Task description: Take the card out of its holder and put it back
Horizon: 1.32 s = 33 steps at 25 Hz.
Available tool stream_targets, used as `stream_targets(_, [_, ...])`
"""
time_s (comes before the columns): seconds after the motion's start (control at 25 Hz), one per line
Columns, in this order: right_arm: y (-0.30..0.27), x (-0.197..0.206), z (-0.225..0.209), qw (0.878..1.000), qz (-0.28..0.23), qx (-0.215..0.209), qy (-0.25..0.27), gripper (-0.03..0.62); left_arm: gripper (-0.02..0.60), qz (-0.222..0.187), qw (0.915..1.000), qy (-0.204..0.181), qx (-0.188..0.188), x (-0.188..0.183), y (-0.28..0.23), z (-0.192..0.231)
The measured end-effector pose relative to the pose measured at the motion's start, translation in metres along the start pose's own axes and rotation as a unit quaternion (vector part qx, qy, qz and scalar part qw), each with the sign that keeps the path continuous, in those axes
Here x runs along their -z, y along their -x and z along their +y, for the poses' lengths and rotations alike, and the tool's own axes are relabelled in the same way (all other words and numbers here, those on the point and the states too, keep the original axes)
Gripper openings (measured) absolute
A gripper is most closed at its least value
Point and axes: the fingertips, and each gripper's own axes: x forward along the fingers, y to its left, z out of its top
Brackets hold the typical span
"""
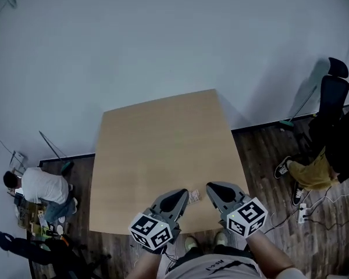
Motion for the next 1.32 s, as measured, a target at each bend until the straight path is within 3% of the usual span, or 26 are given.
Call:
stream_targets(0.24, [0.002,-0.032,0.012,0.999,-0.018,-0.024,0.028,0.012,0.014,-0.029,0.9994,-0.011,-0.017,-0.024,0.005,-0.019])
stream_targets(0.52, [0.005,-0.044,0.015,0.998,-0.018,-0.033,0.05,0.012,0.014,-0.041,0.9982,-0.009,-0.042,-0.027,0.003,-0.02])
stream_targets(1.32, [0.003,-0.033,0.009,0.997,-0.012,-0.055,0.054,0.012,0.014,-0.039,0.9962,-0.011,-0.077,-0.016,-0.001,-0.014])
